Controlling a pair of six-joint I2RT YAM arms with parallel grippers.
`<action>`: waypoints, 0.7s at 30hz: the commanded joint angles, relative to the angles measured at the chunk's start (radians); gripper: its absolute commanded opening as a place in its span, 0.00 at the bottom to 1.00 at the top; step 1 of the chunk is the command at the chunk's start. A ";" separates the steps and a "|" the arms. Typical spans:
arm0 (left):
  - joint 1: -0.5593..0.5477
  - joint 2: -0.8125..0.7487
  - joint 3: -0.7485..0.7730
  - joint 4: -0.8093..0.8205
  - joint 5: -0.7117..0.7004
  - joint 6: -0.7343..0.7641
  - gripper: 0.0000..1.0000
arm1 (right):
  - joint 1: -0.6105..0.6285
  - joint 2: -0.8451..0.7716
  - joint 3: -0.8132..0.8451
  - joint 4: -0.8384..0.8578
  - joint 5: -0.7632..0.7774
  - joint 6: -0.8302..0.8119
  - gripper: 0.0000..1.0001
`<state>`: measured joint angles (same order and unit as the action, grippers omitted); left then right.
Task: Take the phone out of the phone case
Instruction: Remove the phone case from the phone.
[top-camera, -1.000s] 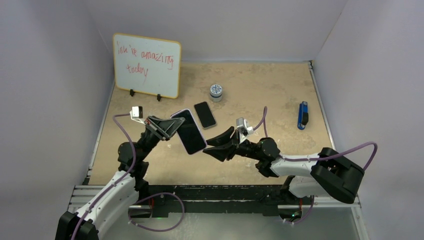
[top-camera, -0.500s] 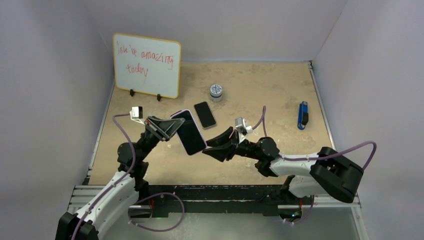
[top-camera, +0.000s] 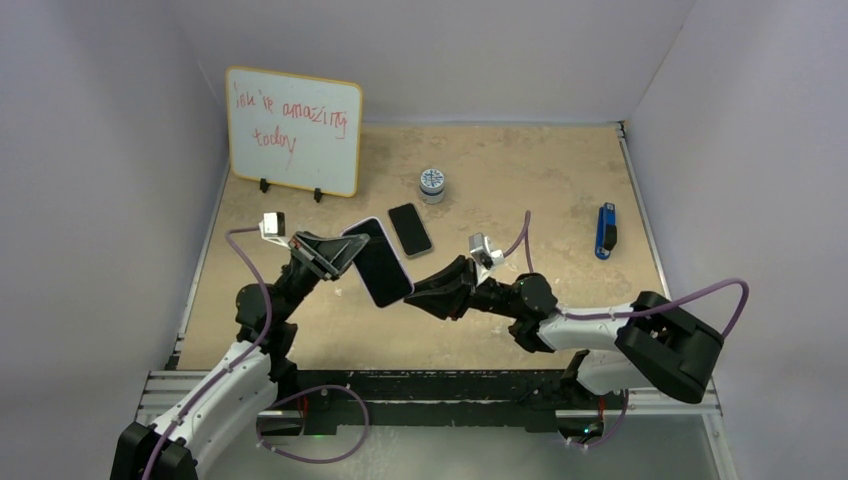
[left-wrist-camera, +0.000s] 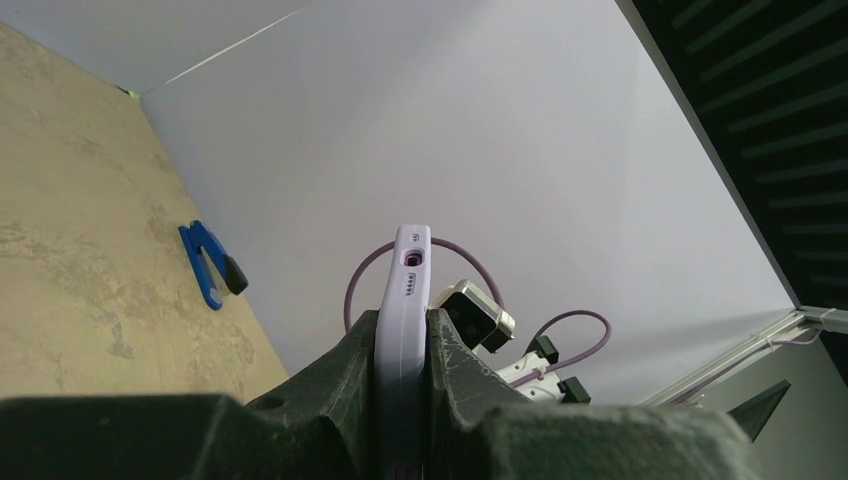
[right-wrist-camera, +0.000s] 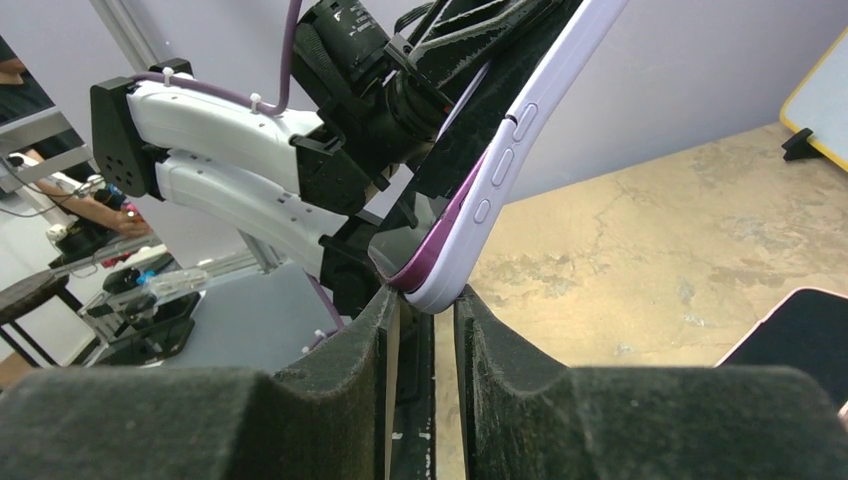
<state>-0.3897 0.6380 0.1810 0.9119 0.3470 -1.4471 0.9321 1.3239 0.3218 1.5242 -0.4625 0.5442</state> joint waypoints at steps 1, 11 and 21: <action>-0.014 0.001 0.000 0.147 0.030 -0.074 0.00 | -0.028 0.021 0.033 0.123 0.065 -0.003 0.25; -0.015 0.034 -0.028 0.232 0.027 -0.128 0.00 | -0.054 0.040 0.038 0.032 0.104 -0.011 0.18; -0.018 0.040 -0.024 0.249 0.030 -0.138 0.00 | -0.064 0.058 0.062 -0.043 0.137 -0.002 0.15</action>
<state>-0.3885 0.6884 0.1436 1.0138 0.3004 -1.4845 0.8970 1.3560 0.3321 1.5101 -0.4538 0.5606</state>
